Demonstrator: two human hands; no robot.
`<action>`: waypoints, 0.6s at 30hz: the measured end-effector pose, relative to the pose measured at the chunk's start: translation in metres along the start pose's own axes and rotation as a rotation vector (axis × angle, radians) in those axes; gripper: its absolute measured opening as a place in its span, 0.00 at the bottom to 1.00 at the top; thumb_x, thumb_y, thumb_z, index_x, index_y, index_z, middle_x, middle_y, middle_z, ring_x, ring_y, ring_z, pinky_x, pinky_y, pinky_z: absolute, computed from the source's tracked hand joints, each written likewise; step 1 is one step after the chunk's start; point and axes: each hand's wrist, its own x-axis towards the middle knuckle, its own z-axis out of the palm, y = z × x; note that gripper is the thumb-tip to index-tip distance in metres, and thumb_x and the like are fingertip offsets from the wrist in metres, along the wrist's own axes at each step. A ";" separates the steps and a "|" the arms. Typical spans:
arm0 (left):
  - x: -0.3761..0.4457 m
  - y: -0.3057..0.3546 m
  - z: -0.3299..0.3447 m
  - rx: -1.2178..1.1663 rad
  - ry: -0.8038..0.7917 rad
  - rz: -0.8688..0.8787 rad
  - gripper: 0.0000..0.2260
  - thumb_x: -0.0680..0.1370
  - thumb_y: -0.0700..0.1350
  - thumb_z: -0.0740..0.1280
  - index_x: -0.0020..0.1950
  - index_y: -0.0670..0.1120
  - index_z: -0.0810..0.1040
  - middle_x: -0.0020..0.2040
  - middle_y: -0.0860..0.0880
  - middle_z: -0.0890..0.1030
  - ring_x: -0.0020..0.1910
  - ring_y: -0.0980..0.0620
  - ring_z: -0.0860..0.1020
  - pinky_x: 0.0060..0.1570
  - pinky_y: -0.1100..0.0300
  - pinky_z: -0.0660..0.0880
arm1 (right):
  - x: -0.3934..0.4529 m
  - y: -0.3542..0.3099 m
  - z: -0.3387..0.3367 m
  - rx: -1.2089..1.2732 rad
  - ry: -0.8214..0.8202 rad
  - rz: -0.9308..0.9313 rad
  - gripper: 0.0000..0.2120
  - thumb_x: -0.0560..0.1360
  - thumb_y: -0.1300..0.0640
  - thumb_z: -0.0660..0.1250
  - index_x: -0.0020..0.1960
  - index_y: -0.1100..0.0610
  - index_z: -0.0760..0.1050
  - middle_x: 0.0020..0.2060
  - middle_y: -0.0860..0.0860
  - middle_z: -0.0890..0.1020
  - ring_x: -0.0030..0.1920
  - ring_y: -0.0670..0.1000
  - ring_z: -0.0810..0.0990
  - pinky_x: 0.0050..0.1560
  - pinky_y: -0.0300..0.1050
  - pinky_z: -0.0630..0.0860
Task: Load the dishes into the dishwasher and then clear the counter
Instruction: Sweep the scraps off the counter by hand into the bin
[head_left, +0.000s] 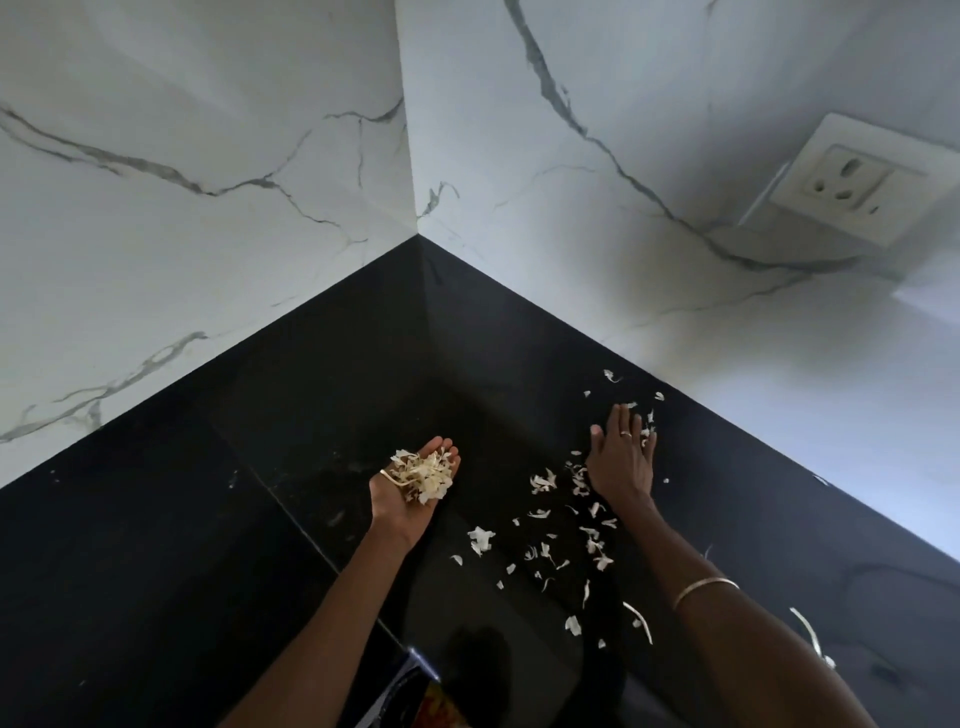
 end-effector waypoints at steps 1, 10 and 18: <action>0.002 -0.006 0.003 0.007 -0.002 -0.015 0.24 0.82 0.45 0.46 0.63 0.32 0.74 0.63 0.34 0.76 0.64 0.36 0.73 0.66 0.44 0.69 | 0.006 0.004 -0.004 0.020 0.044 -0.018 0.28 0.84 0.48 0.47 0.79 0.60 0.51 0.79 0.55 0.55 0.79 0.56 0.49 0.78 0.57 0.43; 0.018 -0.036 0.017 0.001 0.015 -0.027 0.23 0.82 0.44 0.47 0.62 0.31 0.75 0.62 0.32 0.78 0.64 0.35 0.74 0.66 0.42 0.70 | 0.108 0.040 -0.025 0.115 -0.003 -0.058 0.26 0.83 0.52 0.54 0.79 0.57 0.56 0.77 0.58 0.59 0.77 0.60 0.55 0.76 0.60 0.53; 0.020 -0.045 0.017 0.010 0.033 -0.018 0.23 0.82 0.43 0.48 0.64 0.31 0.74 0.62 0.32 0.77 0.65 0.35 0.74 0.67 0.42 0.68 | 0.067 -0.010 0.001 0.059 -0.226 -0.507 0.24 0.84 0.57 0.51 0.80 0.54 0.53 0.79 0.51 0.54 0.79 0.55 0.48 0.78 0.51 0.44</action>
